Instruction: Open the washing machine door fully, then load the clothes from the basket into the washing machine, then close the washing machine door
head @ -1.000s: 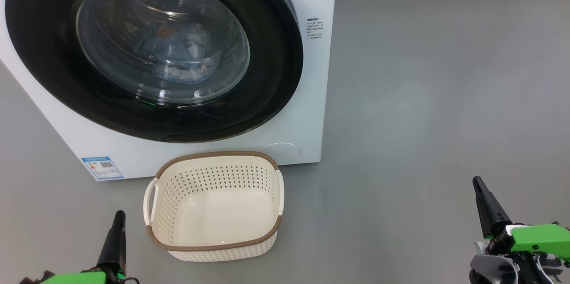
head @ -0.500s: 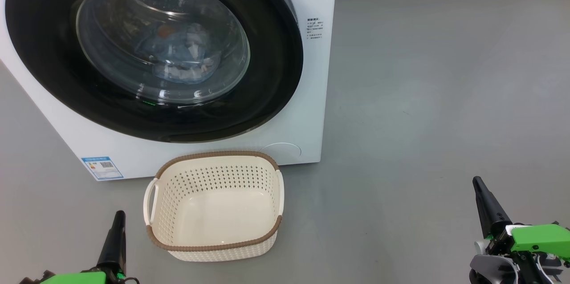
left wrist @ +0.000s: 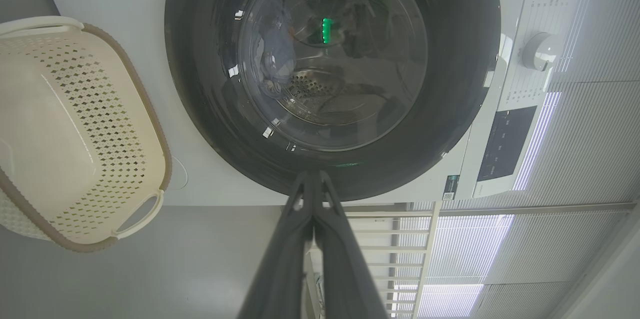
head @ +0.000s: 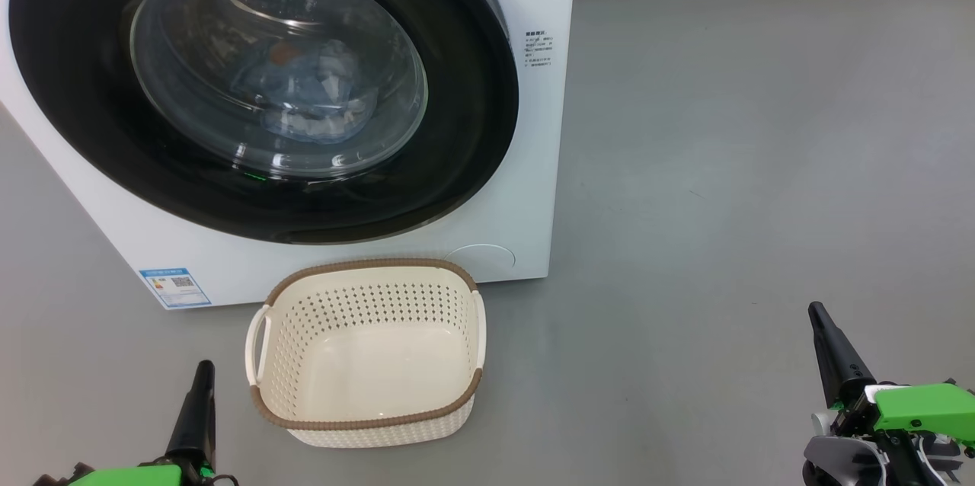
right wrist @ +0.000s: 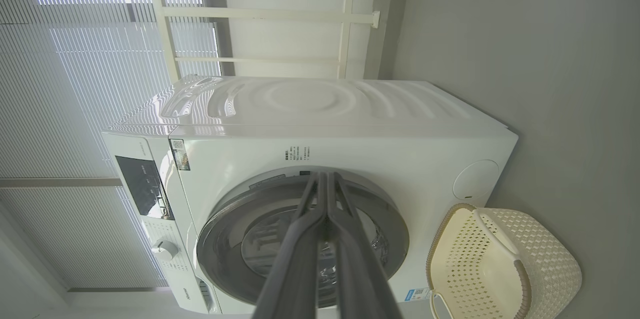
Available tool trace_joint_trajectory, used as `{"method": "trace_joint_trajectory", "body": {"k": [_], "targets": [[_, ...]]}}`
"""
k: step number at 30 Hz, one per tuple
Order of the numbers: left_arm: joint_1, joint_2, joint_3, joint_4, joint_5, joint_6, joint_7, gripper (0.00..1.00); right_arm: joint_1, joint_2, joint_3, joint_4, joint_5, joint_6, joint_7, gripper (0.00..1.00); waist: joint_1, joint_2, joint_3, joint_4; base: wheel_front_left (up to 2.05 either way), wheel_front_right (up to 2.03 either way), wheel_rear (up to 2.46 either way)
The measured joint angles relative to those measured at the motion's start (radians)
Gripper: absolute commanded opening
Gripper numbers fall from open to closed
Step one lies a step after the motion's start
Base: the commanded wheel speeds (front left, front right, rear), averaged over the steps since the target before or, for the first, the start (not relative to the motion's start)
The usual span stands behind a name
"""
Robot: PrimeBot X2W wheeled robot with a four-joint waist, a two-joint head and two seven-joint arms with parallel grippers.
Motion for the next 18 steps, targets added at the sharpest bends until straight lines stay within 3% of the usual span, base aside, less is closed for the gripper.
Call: {"method": "trace_joint_trajectory", "body": {"k": [18], "targets": [[0.000,0.000,0.000,0.000,0.000,0.000,0.000,0.00,0.000,0.000,0.001,0.000,0.001,0.000,0.000,0.00,0.0000,0.0000,0.000,0.000,0.00,0.00,0.00]]}}
